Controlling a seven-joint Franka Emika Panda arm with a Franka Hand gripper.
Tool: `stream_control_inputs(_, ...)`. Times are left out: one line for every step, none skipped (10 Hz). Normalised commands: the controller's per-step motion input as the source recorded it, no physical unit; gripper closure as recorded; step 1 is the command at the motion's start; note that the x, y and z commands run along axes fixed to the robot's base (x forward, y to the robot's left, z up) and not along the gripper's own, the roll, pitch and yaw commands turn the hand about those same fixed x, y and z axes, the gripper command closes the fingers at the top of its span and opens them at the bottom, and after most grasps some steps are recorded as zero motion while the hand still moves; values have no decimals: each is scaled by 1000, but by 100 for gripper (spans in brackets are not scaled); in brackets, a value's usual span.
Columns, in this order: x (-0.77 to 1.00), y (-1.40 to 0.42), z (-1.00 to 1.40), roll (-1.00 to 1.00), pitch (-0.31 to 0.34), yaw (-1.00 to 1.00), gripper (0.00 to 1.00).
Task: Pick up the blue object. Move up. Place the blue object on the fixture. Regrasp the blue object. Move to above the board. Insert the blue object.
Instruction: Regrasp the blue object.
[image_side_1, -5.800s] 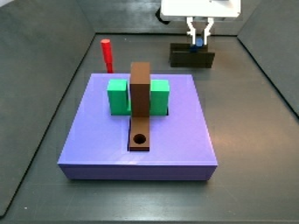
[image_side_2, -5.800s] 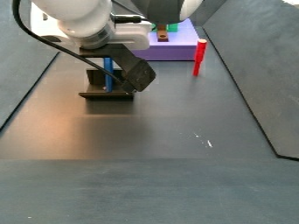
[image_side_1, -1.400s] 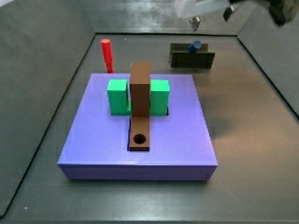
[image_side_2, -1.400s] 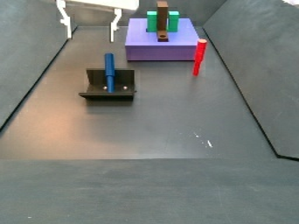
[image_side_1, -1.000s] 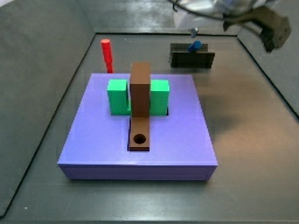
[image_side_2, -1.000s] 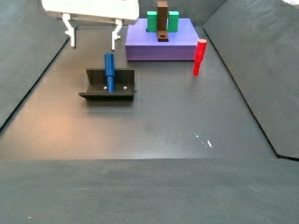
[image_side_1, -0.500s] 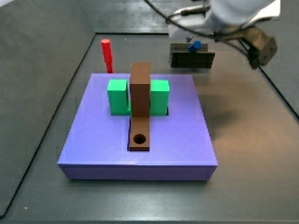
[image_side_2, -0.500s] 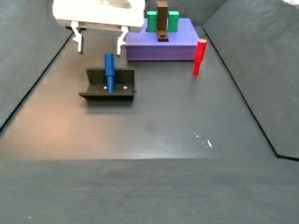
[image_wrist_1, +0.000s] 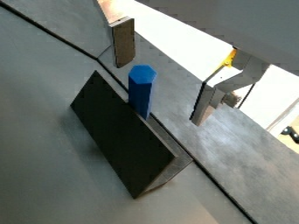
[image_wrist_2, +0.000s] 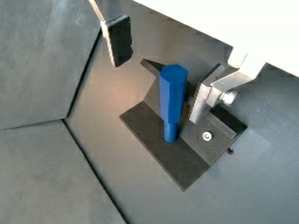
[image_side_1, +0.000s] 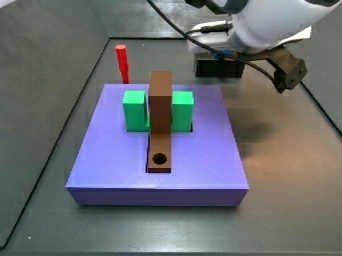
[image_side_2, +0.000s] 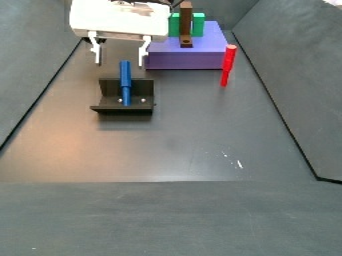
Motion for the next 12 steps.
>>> stream_control_inputs(0,0,-226,91,51,0,0)
stream_control_inputs(0,0,-211,26,9,0,0)
stream_control_inputs(0,0,-194,0,0,0,0)
stream_control_inputs(0,0,-157,-14,0,0,0)
stream_control_inputs(0,0,-31,-60,0,0,0)
stream_control_inputs(0,0,0,-23,0,0,0)
stream_control_inputs(0,0,0,-9,0,0,0)
stream_control_inputs(0,0,0,0,0,0,0)
stream_control_inputs(0,0,0,0,0,0,100)
stream_control_inputs(0,0,0,0,0,0,100)
stream_control_inputs(0,0,0,0,0,0,100)
stream_control_inputs(0,0,0,0,0,0,100)
